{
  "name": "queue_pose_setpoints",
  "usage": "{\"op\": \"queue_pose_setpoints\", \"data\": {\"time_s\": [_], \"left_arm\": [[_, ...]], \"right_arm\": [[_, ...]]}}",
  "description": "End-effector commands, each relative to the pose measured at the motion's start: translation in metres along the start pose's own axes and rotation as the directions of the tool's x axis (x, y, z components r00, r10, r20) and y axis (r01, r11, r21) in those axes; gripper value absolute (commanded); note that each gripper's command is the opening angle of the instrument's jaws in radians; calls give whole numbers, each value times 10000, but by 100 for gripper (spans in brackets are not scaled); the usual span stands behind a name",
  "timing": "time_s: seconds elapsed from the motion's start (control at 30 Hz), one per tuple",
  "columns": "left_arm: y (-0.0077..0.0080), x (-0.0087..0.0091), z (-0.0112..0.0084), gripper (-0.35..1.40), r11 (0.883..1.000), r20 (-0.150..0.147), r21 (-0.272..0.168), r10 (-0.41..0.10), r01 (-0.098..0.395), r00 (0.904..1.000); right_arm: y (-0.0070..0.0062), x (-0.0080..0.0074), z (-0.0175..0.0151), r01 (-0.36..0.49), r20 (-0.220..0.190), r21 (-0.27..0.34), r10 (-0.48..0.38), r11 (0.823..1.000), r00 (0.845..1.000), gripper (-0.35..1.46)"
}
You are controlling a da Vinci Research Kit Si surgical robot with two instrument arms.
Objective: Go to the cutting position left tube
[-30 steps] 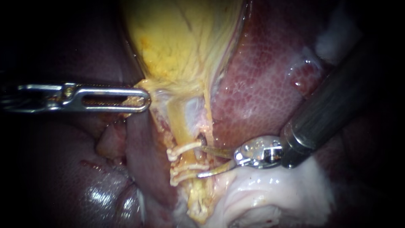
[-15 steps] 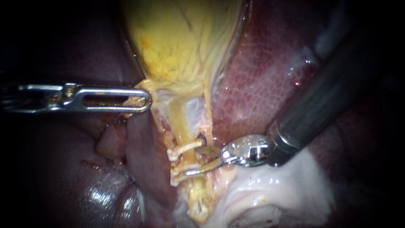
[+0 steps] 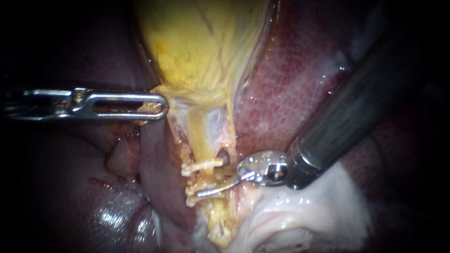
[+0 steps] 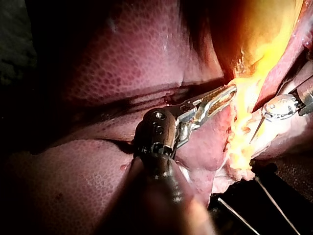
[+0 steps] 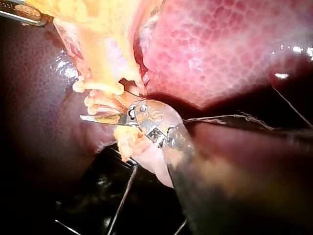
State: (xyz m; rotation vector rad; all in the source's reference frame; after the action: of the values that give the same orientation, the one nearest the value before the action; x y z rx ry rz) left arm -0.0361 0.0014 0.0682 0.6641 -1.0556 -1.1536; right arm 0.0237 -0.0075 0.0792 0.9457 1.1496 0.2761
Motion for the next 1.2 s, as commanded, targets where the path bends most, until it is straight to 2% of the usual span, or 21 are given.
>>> {"op": "queue_pose_setpoints", "data": {"time_s": [0.03,0.5,0.8,1.2], "left_arm": [[1,0,1,-35,10000,2,-3,-10,10,10000],[6,0,12,-35,10000,38,-45,0,0,10000],[7,3,21,-35,10000,76,-93,15,-14,10000],[6,3,24,-35,9999,100,-131,12,-10,9999]], "right_arm": [[0,1,1,-19,44,70,19,10000,10000,142],[8,10,20,42,43,484,-44,9988,10000,142],[13,17,31,-21,-25,473,22,9989,10000,142],[16,20,39,26,-83,569,-21,9984,10000,140]]}}
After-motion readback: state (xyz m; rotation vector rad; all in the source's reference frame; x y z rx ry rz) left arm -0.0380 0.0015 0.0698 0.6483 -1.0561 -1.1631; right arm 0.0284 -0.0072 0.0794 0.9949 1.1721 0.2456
